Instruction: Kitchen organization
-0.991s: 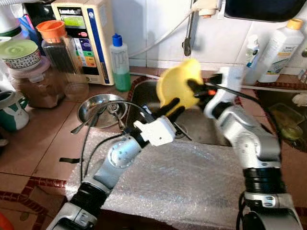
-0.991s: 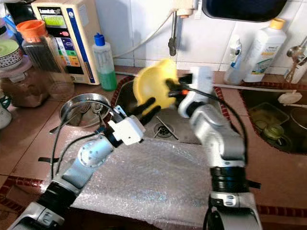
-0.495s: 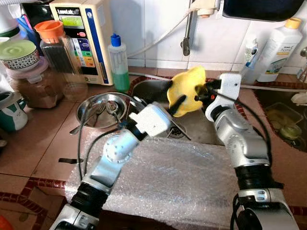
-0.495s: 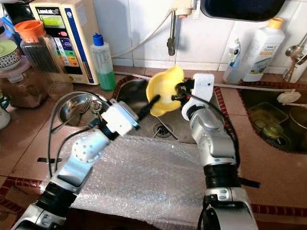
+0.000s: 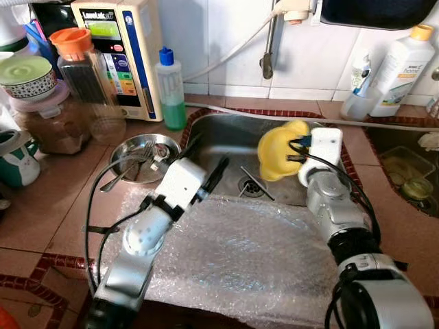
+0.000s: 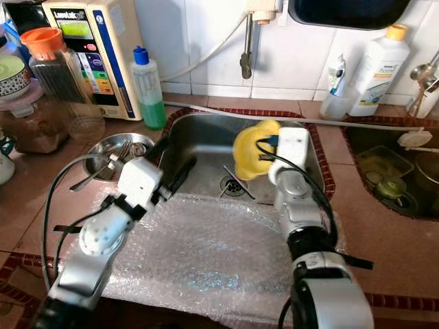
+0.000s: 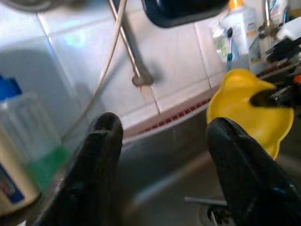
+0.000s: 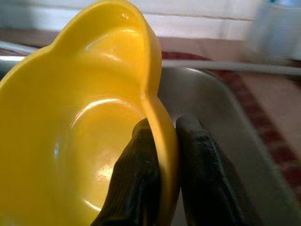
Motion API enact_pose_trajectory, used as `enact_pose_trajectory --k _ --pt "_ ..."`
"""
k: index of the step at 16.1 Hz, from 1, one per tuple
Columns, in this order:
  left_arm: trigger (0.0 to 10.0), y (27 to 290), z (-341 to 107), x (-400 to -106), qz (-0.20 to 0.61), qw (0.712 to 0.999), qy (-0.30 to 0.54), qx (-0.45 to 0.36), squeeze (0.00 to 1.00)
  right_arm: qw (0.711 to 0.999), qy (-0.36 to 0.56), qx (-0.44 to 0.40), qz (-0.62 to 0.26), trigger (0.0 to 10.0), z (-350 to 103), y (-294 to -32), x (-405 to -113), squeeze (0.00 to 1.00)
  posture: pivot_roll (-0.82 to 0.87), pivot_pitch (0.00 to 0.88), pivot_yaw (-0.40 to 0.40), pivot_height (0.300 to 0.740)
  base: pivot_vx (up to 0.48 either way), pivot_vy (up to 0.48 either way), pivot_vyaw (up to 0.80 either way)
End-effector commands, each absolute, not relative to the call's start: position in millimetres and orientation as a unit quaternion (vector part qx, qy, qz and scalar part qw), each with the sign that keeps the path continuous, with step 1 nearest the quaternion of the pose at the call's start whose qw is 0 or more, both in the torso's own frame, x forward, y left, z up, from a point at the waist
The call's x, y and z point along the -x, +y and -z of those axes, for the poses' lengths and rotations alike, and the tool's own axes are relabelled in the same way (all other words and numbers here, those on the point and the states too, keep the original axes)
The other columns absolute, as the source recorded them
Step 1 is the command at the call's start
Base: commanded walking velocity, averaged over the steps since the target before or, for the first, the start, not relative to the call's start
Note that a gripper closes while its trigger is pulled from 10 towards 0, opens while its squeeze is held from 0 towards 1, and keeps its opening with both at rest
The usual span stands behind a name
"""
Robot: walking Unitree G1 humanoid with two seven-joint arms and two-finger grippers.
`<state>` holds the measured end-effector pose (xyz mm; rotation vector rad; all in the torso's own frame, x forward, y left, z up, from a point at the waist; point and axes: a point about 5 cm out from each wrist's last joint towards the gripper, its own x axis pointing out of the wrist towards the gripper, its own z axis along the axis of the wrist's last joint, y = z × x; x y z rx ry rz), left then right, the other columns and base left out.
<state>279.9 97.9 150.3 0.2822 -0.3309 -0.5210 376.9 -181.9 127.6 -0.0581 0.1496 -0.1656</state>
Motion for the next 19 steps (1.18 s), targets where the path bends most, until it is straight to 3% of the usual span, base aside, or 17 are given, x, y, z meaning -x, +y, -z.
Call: enact_pose_trajectory --k 1,2,4,5,6,7,8,19 --pt "10.0 101 -151 -277 0.258 0.943 -0.157 -0.140 1.00 0.992 0.070 0.038 0.103 0.0 -130 -188 -379 0.00 0.11 0.047 0.020 0.740 0.000 0.000 0.00" --pt "10.0 102 -148 -275 0.258 0.944 -0.151 -0.141 1.00 0.991 0.075 0.039 0.106 0.0 -127 -190 -378 0.00 0.12 0.046 0.018 0.740 0.000 0.000 0.00" --pt "10.0 112 -141 -273 0.228 0.954 -0.119 -0.153 1.00 0.983 0.117 0.006 0.143 1.1 -110 -203 -373 0.00 0.12 0.043 0.020 0.740 0.000 0.000 0.00" --pt "10.0 116 -141 -274 0.215 0.960 -0.112 -0.142 1.00 0.980 0.133 -0.008 0.147 2.6 -103 -206 -371 0.00 0.13 0.042 0.019 0.740 0.000 0.000 0.00" --pt "10.0 117 -141 -275 0.211 0.961 -0.110 -0.140 1.00 0.978 0.144 -0.015 0.150 7.1 -99 -207 -369 0.00 0.13 0.041 0.019 0.740 0.000 0.000 0.00" --pt "10.0 118 -142 -275 0.213 0.960 -0.110 -0.144 1.00 0.977 0.152 -0.017 0.147 10.0 -94 -207 -367 0.00 0.13 0.039 0.020 0.740 0.000 0.000 0.00" --pt "10.0 119 -142 -277 0.206 0.959 -0.107 -0.161 1.00 0.976 0.161 -0.028 0.145 10.0 -90 -206 -365 1.00 0.13 0.039 0.021 0.740 0.000 0.000 0.00" --pt "10.0 116 -141 -279 0.207 0.962 -0.089 -0.152 1.00 0.972 0.170 -0.094 0.131 10.0 -81 -201 -362 1.00 0.12 0.035 0.034 0.740 0.000 0.000 0.00"
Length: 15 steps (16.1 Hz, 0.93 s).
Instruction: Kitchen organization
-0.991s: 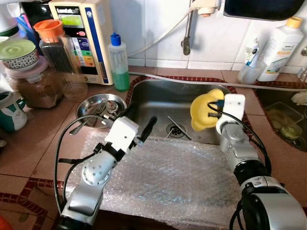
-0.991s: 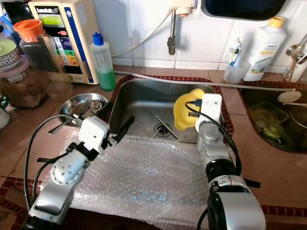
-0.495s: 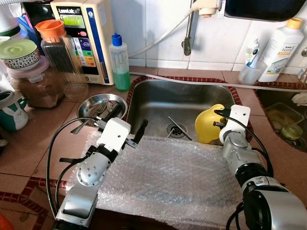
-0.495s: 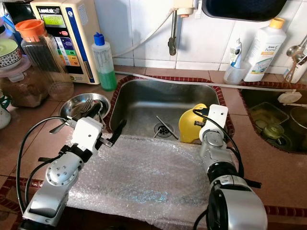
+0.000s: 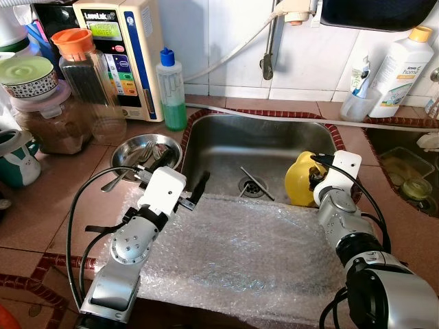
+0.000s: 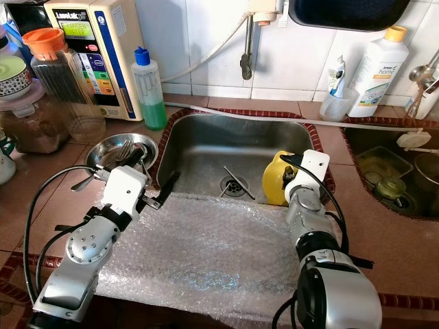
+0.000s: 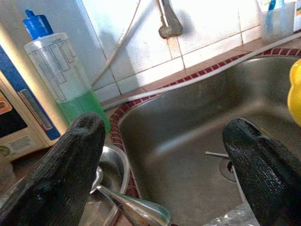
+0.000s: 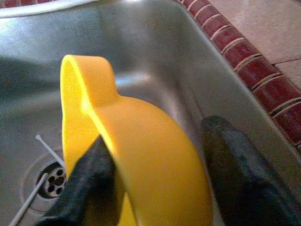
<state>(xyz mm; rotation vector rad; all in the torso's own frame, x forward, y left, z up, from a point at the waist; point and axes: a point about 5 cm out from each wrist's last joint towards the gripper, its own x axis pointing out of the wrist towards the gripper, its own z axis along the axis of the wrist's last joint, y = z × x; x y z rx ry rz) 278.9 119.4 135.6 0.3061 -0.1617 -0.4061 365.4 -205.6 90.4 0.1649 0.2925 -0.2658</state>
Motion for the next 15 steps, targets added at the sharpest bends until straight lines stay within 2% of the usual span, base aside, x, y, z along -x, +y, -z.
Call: enact_pose_trajectory --k 1,7,11,15 --pt "10.0 114 -141 -277 0.222 0.960 -0.085 -0.146 1.00 0.973 0.169 -0.098 0.124 10.0 -81 -198 -362 1.00 0.12 0.035 0.034 0.740 0.000 0.000 0.00" --pt "10.0 108 -137 -275 0.247 0.957 -0.070 -0.137 1.00 0.976 0.164 -0.119 0.085 10.0 -84 -188 -366 1.00 0.12 0.032 0.032 0.740 0.000 0.000 0.00" --pt "10.0 121 -151 -288 0.193 0.965 -0.091 -0.152 1.00 0.978 0.170 -0.120 0.028 10.0 -85 -175 -368 1.00 0.11 0.032 0.014 0.740 0.000 0.000 0.00" --pt "10.0 123 -152 -291 0.176 0.968 -0.093 -0.150 1.00 0.980 0.161 -0.117 -0.020 10.0 -90 -164 -371 1.00 0.11 0.030 -0.007 0.740 0.000 0.000 0.00"
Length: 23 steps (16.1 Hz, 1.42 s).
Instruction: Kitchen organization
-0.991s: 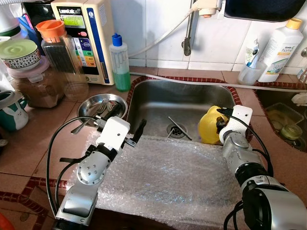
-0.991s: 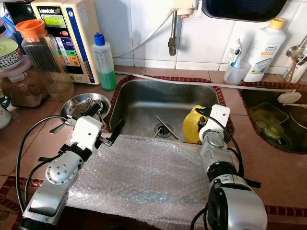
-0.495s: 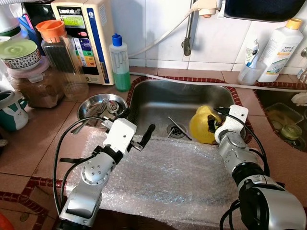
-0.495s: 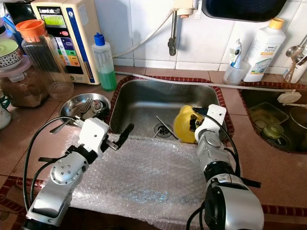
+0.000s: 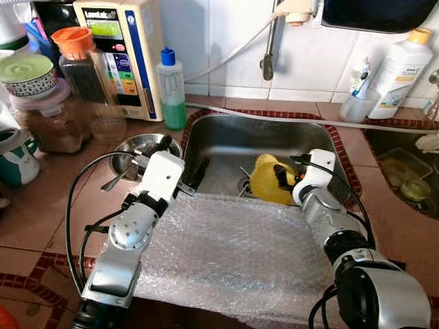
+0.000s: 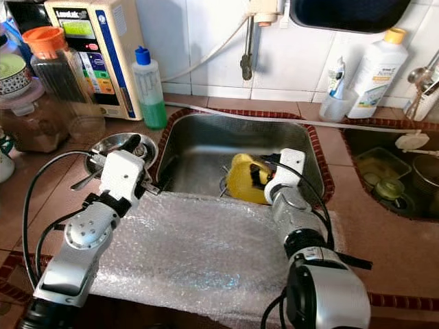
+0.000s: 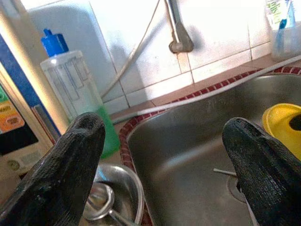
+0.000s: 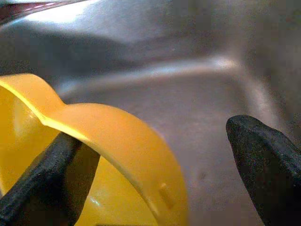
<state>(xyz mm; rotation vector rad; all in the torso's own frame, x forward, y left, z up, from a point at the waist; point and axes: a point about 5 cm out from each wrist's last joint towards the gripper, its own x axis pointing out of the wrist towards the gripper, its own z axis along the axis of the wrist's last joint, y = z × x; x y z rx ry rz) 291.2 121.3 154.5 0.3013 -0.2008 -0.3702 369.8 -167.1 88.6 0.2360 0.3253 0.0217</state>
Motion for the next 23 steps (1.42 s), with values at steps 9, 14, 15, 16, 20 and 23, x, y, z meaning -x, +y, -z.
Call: enact_pose_trajectory --k 9,14,15,16,20,23 --pt "10.0 122 -149 -290 0.179 0.969 -0.090 -0.142 1.00 0.983 -0.004 0.182 -0.029 10.0 -134 -164 -381 1.00 0.10 0.032 -0.001 0.740 0.000 0.000 0.00" --pt "10.0 122 -149 -292 0.174 0.969 -0.090 -0.151 1.00 0.969 0.066 0.217 -0.096 10.0 -111 -156 -376 1.00 0.10 0.030 0.002 0.740 0.000 0.000 0.00" --pt "10.0 122 -149 -292 0.174 0.969 -0.090 -0.152 1.00 0.982 0.098 0.141 -0.073 10.0 -107 -160 -376 1.00 0.10 0.029 0.003 0.740 0.000 0.000 0.00" --pt "10.0 122 -149 -292 0.173 0.969 -0.090 -0.154 1.00 0.969 0.149 0.132 -0.143 10.0 -94 -150 -370 1.00 0.10 0.029 0.002 0.740 0.000 0.000 0.00" --pt "10.0 121 -148 -292 0.174 0.968 -0.089 -0.157 0.00 0.980 0.169 0.039 -0.098 10.0 -98 -162 -375 1.00 0.10 0.029 0.003 0.740 0.000 0.000 0.00" --pt "10.0 122 -148 -292 0.175 0.968 -0.088 -0.158 0.00 0.977 0.125 -0.097 -0.145 10.0 -116 -151 -379 1.00 0.10 0.031 0.007 0.740 0.000 0.000 0.00"
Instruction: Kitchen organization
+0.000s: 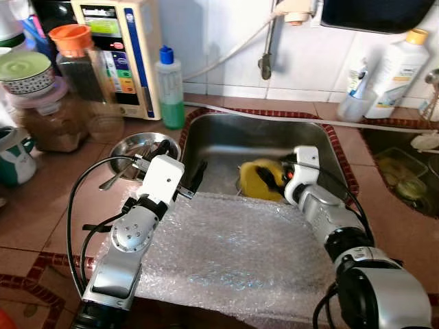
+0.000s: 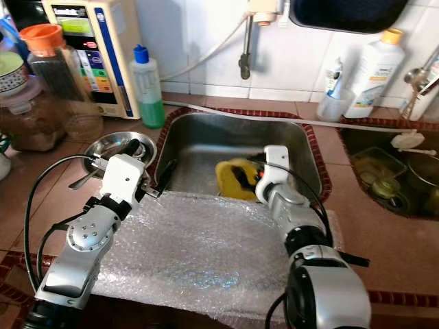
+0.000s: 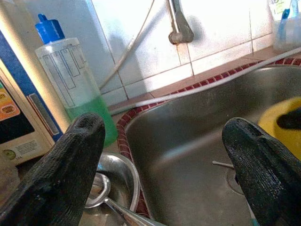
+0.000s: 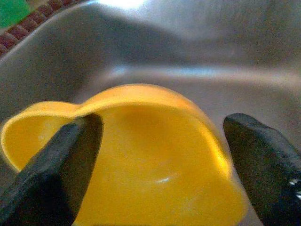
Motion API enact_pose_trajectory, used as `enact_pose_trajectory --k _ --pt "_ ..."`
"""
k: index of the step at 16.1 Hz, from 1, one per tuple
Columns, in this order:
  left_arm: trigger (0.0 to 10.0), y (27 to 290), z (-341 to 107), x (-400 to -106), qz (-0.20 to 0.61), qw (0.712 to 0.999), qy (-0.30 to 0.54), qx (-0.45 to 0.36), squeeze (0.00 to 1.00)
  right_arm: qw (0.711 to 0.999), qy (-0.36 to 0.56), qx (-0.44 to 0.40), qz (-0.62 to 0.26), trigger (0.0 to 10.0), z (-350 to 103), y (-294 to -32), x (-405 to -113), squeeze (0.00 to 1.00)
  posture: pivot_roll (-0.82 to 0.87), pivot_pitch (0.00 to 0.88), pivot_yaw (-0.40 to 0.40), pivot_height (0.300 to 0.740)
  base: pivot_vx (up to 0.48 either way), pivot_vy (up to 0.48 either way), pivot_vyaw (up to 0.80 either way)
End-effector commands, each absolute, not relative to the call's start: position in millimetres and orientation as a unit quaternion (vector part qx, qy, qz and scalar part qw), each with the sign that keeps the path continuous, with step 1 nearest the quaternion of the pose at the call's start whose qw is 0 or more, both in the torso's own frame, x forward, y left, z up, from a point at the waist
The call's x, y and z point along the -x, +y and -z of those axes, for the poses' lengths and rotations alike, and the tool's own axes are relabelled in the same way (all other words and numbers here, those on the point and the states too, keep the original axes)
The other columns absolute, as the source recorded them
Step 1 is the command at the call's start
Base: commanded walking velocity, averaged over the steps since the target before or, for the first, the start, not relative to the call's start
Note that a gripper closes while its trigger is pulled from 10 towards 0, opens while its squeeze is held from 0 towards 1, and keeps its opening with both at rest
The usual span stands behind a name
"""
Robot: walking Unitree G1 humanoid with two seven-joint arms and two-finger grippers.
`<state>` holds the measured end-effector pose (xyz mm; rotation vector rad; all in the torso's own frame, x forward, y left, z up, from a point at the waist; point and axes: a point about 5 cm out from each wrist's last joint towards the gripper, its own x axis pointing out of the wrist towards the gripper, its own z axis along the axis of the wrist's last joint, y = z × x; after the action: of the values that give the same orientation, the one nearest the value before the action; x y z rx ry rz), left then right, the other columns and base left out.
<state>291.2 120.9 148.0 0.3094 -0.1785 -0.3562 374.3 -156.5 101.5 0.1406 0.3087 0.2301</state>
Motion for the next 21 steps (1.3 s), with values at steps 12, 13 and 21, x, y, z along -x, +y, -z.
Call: enact_pose_trajectory --k 12,13,21 --pt "10.0 145 -155 -298 0.088 0.976 -0.095 -0.175 0.00 0.995 0.079 -0.035 -0.057 10.0 -130 -173 -383 0.84 0.10 0.037 0.005 0.740 0.000 0.000 0.00" --pt "10.0 156 -159 -300 0.045 0.982 -0.096 -0.158 0.00 0.995 0.056 -0.036 -0.068 10.0 -137 -167 -383 0.66 0.10 0.038 -0.001 0.740 0.000 0.000 0.00" --pt "10.0 221 -140 -299 -0.174 0.984 -0.009 -0.019 0.00 0.901 -0.033 -0.003 -0.433 10.0 -156 -88 -313 0.00 0.09 0.037 -0.002 0.740 0.000 0.000 0.00"
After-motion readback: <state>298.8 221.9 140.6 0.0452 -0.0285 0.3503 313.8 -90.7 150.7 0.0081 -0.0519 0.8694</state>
